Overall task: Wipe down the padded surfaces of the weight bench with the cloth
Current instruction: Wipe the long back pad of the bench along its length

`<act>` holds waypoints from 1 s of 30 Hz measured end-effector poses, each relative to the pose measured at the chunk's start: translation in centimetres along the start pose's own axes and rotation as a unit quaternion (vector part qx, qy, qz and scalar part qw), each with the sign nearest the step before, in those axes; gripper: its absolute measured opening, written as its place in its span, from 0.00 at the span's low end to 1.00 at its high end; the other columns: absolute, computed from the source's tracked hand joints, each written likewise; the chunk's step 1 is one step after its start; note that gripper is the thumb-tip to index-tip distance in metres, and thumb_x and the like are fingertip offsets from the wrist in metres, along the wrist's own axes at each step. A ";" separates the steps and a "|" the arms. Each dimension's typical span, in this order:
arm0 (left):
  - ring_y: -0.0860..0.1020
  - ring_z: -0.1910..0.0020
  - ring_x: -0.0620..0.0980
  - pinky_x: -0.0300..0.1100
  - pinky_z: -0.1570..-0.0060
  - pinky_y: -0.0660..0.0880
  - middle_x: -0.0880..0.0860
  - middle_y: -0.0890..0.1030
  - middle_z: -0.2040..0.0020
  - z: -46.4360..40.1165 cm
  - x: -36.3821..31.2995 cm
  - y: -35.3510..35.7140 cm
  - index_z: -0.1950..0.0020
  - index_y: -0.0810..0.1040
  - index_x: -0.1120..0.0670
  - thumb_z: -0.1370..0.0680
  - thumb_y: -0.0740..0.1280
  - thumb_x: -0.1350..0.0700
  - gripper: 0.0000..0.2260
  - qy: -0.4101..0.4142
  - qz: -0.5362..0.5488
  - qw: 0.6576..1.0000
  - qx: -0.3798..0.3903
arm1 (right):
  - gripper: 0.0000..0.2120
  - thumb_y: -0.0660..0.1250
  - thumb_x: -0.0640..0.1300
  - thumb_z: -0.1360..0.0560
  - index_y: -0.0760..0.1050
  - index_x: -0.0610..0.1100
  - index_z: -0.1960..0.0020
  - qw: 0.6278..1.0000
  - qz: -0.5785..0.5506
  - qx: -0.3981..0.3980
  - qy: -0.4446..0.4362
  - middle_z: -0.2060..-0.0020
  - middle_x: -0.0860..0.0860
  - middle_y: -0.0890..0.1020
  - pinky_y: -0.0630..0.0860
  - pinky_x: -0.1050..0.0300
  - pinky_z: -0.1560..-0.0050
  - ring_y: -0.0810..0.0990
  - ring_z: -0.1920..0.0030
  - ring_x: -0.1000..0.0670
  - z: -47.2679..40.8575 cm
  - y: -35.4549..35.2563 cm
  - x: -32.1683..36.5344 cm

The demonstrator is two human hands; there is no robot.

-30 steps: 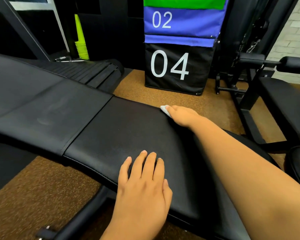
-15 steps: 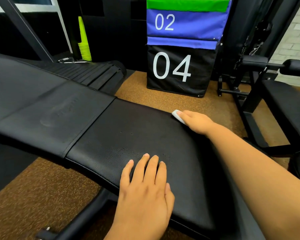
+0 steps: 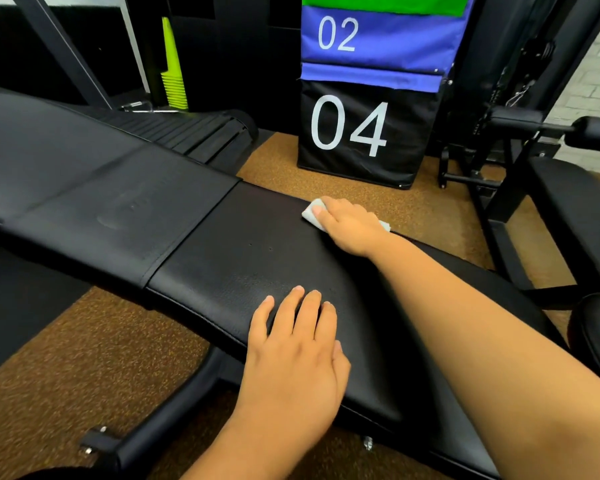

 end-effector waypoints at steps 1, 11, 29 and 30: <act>0.74 0.33 0.54 0.57 0.33 0.63 0.53 0.78 0.37 0.0 0.0 0.0 0.38 0.78 0.55 0.25 0.57 0.48 0.20 0.000 -0.001 1.000 0.001 | 0.25 0.45 0.61 0.18 0.62 0.52 0.26 1.000 -0.007 -0.002 -0.021 0.29 0.48 0.68 0.61 0.43 0.35 0.67 0.31 0.41 0.5 0.0 0.2; 0.74 0.34 0.54 0.56 0.34 0.63 0.52 0.78 0.37 0.1 0.2 0.4 0.39 0.78 0.54 0.24 0.56 0.48 0.20 0.005 0.005 0.999 0.049 | 0.25 0.43 0.59 0.18 0.60 0.51 0.25 0.998 0.018 0.011 0.059 0.26 0.46 0.65 0.58 0.38 0.31 0.65 0.29 0.40 1.6 -0.6 -1.5; 0.59 0.26 0.59 0.57 0.35 0.65 0.51 0.58 0.23 -10.8 21.7 -3.4 0.22 0.58 0.46 0.17 0.52 0.42 0.23 -0.162 -0.095 0.945 0.269 | 0.26 0.45 0.57 0.17 0.46 0.53 0.21 0.996 0.025 0.024 -0.080 0.21 0.57 0.47 0.43 0.40 0.25 0.45 0.22 0.46 2.5 1.4 5.3; 0.58 0.26 0.58 0.56 0.36 0.65 0.51 0.57 0.22 -10.7 21.5 -3.3 0.22 0.57 0.46 0.17 0.51 0.43 0.23 -0.163 -0.106 0.942 0.272 | 0.26 0.45 0.58 0.17 0.46 0.54 0.21 0.996 0.007 0.037 -0.085 0.21 0.58 0.46 0.40 0.41 0.25 0.43 0.21 0.47 2.3 1.4 5.1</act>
Point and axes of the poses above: each hand's wrist, its own z-axis away from the middle knuckle, its own y-axis out of the palm, x = y × z, the point moved 9 cm from there along -z, towards the middle knuckle
